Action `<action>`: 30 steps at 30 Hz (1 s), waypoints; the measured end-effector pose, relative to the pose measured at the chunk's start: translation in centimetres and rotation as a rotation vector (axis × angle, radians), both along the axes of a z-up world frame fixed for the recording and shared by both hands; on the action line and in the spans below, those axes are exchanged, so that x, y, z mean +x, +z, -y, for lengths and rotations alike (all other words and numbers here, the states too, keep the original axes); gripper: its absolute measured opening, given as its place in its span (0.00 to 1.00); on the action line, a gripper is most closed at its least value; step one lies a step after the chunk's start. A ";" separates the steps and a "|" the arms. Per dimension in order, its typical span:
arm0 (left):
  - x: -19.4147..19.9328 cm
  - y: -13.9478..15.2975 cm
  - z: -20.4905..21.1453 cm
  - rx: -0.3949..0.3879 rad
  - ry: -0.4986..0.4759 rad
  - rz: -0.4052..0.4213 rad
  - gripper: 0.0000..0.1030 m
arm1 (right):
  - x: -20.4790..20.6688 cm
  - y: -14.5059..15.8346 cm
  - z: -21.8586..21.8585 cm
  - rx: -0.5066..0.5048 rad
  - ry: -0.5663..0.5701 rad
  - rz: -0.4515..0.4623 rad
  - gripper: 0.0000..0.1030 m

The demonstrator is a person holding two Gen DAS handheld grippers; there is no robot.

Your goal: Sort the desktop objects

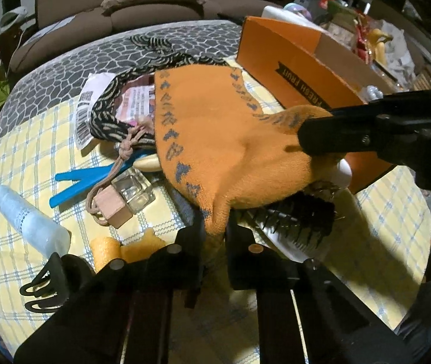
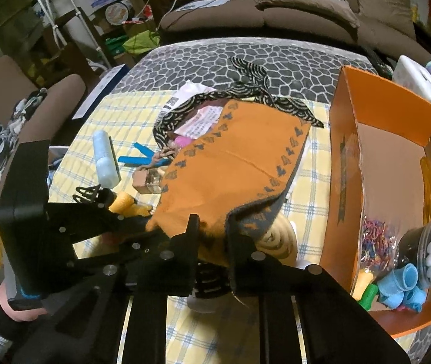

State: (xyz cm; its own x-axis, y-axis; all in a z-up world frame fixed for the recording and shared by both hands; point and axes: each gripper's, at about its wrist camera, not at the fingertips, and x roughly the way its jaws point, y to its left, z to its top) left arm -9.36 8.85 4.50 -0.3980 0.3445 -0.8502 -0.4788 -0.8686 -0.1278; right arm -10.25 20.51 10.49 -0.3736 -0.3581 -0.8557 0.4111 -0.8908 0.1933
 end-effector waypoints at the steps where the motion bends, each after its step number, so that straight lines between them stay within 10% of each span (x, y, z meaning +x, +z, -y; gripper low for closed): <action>1: 0.1 0.3 0.1 0.008 0.000 -0.004 0.09 | 0.0 0.2 0.0 -0.003 -0.001 -0.005 0.14; 18: -4.6 7.2 0.2 0.049 0.007 -0.103 0.08 | -3.6 4.5 -1.3 -0.056 -0.067 -0.085 0.12; 30: -10.2 6.7 -2.2 -0.008 -0.006 -0.110 0.08 | -8.9 4.3 -2.4 -0.023 -0.109 -0.100 0.14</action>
